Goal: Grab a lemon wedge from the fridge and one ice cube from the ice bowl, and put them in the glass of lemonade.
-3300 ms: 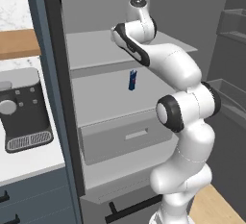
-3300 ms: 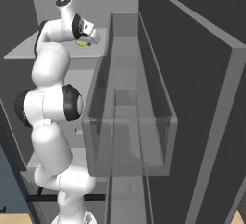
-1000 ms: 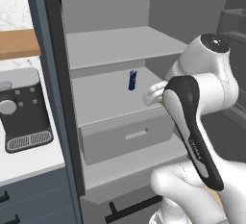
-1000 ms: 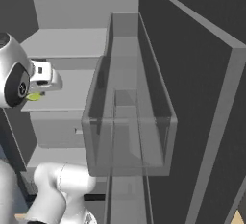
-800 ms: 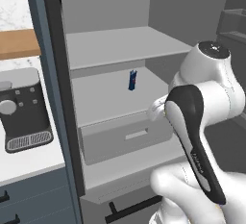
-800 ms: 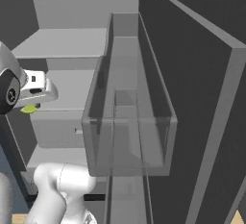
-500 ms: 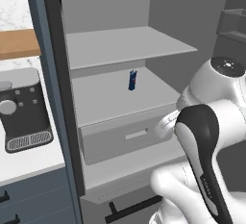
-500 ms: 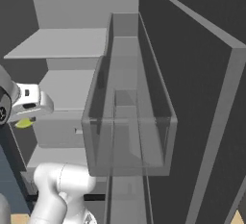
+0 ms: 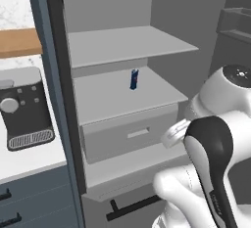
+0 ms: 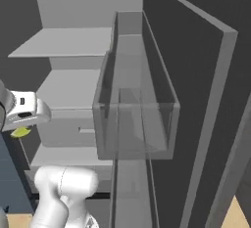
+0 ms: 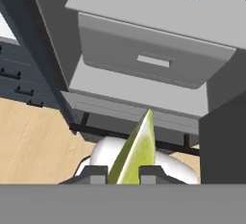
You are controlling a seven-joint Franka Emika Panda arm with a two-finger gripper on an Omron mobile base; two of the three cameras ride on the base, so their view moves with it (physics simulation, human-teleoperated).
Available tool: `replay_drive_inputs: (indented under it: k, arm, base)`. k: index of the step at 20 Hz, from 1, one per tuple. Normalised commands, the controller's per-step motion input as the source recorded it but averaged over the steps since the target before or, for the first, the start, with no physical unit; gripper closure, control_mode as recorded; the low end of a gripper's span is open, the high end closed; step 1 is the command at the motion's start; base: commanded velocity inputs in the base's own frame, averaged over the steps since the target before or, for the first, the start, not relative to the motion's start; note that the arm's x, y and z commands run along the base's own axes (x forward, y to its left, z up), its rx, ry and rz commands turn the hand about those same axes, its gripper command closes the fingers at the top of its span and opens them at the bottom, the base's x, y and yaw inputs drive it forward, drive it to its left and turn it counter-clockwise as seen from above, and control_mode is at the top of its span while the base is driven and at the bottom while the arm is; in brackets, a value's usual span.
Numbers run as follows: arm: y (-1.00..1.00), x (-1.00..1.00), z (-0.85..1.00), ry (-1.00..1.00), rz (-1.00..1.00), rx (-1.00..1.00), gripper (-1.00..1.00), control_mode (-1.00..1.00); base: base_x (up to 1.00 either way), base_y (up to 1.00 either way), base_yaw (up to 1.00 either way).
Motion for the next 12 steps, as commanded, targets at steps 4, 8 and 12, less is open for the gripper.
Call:
replay_drive_inputs:
  k: [4, 8, 12]
  arm:
    - [0.0, 0.0, 0.0, 0.0, 0.0, 0.0, 1.0, 1.0]
    - [0.0, 0.0, 0.0, 0.0, 0.0, 0.0, 1.0, 1.0]
    - [0.0, 0.0, 0.0, 0.0, 0.0, 0.0, 1.0, 1.0]
  base:
    - [-1.0, 0.71, 0.07]
    - [-0.79, 1.0, 0.04]
    - [-0.07, 1.0, 0.0]
